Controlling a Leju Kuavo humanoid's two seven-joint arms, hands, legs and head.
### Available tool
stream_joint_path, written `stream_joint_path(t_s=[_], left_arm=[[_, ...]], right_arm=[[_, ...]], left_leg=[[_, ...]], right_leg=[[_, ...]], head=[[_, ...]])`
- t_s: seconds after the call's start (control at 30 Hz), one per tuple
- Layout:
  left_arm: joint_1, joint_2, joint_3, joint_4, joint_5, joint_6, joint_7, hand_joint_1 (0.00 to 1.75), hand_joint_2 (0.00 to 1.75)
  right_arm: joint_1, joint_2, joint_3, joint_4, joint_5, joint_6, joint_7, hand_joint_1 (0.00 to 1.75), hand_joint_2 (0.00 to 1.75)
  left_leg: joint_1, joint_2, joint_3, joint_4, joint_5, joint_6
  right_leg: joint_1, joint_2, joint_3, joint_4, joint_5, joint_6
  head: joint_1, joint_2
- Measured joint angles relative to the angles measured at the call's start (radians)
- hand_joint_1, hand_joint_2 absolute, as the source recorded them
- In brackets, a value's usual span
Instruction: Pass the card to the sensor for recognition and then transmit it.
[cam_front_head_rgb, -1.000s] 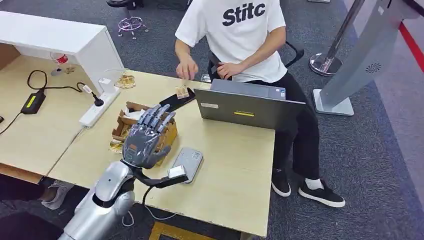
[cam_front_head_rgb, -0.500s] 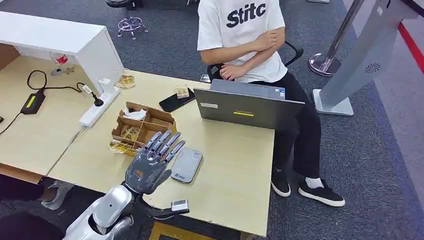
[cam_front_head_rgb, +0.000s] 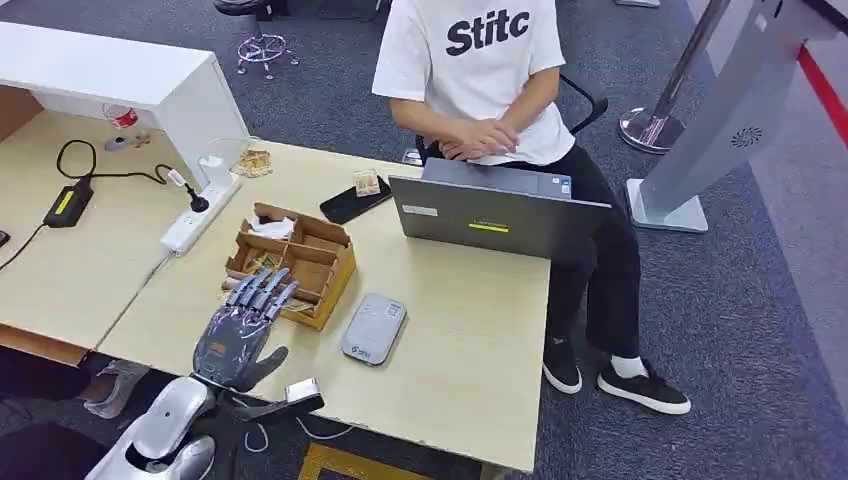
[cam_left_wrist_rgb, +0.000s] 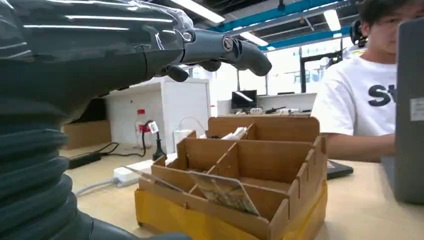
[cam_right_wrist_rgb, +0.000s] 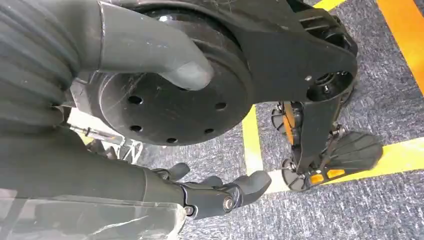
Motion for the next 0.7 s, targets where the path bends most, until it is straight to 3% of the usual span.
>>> stream_joint_path(t_s=[0.3,0.7], left_arm=[[-0.031,-0.043,0.054,0.082,0.011,0.005,0.002,0.0,1.75],[-0.071,-0.067,0.069,0.137,0.005,0.0,0.011,0.0,1.75]], right_arm=[[0.0,0.001,0.0,0.0,0.01,-0.002,0.003,0.0,1.75],[-0.001,0.001,0.0,0.0,0.021,-0.002,0.003,0.0,1.75]], left_leg=[[0.0,0.0,-0.001,0.0,0.0,0.0],[0.0,0.0,-0.001,0.0,0.0,0.0]], right_leg=[[0.0,0.0,0.001,0.0,0.001,0.0],[0.0,0.0,-0.001,0.0,0.001,0.0]], head=[[0.0,0.0],[0.0,0.0]])
